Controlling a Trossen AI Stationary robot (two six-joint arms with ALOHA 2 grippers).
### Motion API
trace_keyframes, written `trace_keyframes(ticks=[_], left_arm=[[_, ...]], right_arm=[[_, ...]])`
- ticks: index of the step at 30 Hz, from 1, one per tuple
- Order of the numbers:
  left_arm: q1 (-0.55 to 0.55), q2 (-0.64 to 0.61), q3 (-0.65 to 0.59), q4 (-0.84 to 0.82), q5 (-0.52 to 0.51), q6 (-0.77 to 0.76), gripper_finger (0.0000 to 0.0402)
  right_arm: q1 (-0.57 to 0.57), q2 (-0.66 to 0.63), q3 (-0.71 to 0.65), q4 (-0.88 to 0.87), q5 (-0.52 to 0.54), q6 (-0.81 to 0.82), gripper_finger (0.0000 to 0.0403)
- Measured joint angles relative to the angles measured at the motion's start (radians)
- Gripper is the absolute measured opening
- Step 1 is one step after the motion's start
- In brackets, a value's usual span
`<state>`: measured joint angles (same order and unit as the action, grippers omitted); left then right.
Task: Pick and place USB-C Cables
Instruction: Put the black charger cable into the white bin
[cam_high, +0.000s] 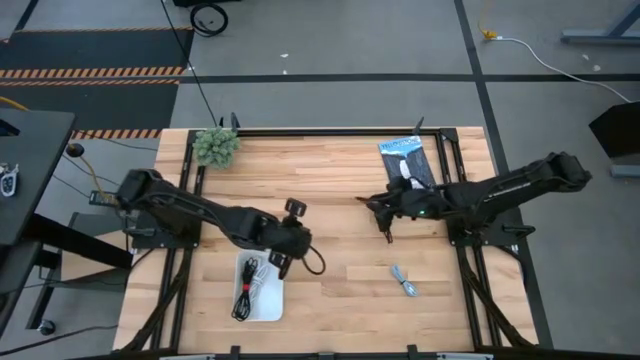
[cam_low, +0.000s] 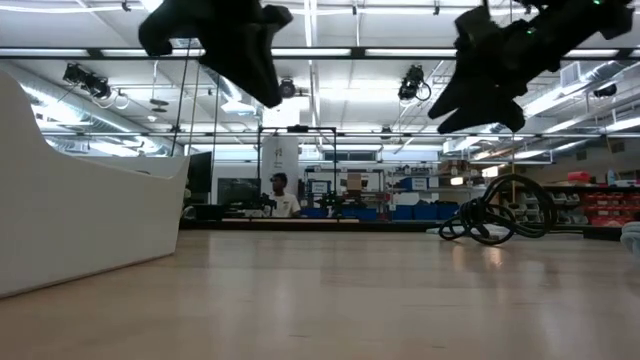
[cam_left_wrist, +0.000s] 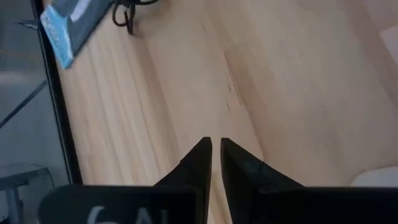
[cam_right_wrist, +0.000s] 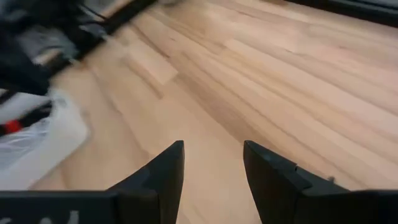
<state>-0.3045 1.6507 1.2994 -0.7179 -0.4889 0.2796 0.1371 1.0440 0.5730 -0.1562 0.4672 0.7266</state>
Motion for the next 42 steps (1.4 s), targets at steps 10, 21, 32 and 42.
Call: trace_keyframes(ticks=[10,21,32,42], left_arm=[[-0.003,-0.277,-0.299,0.21,0.05,0.073,0.0041],[-0.024,-0.585,-0.507,0.342,0.104,-0.022,0.0041],[-0.096,-0.811,-0.506,0.48,0.196,-0.072,0.0041],[-0.196,-0.89,-0.615,0.5,0.215,-0.1,0.0041]], right_arm=[[0.0,0.272,0.272,-0.424,0.068,0.22,0.0172],[-0.035,0.533,0.527,-0.844,-0.012,0.274,0.0172],[-0.192,0.627,0.586,-0.888,-0.238,0.236,0.0225],[-0.24,0.658,0.586,-0.905,-0.308,0.24,0.03]])
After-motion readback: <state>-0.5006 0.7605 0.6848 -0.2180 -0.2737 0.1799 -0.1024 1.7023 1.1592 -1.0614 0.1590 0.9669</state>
